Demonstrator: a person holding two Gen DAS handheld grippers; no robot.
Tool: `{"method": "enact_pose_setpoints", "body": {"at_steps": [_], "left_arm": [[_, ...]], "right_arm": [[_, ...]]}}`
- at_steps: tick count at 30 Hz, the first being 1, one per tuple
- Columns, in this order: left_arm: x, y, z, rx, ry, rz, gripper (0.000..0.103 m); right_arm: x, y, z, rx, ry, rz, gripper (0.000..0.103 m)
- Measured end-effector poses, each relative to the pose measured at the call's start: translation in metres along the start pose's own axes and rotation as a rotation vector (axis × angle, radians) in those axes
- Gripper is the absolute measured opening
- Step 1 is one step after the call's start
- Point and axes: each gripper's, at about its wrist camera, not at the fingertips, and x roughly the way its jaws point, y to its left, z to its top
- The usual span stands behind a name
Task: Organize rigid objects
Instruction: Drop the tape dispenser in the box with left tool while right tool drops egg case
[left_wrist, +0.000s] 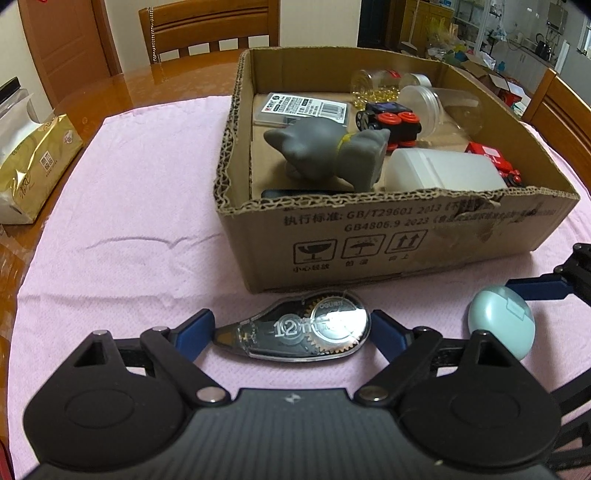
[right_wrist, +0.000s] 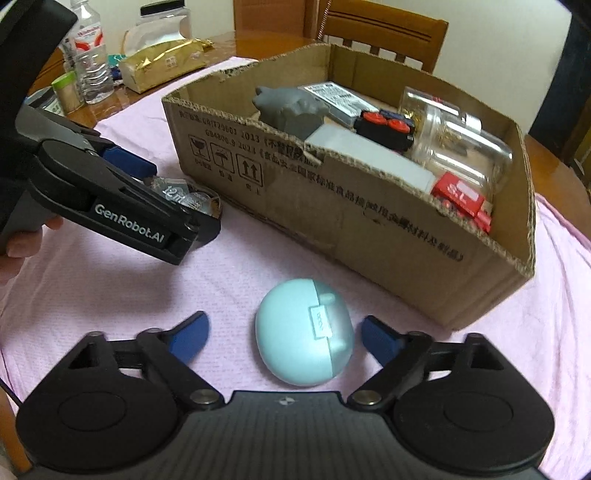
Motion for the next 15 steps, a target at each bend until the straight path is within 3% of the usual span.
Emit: {"method": "enact_pose_setpoints", "body": {"at_steps": [3, 9, 15], "left_arm": [[-0.0001, 0.0011, 0.0012, 0.006, 0.006, -0.004, 0.089], [-0.0012, 0.0024, 0.0031, 0.03, 0.026, -0.016, 0.089], [-0.0097, 0.0006, 0.0031, 0.116, 0.035, -0.038, 0.089]], "right_arm": [[-0.0001, -0.0023, 0.0027, -0.004, 0.008, 0.0, 0.08], [-0.0029, -0.0023, 0.0052, -0.009, 0.009, -0.021, 0.06], [-0.0033, -0.0048, 0.0059, -0.004, 0.026, -0.028, 0.058]]}}
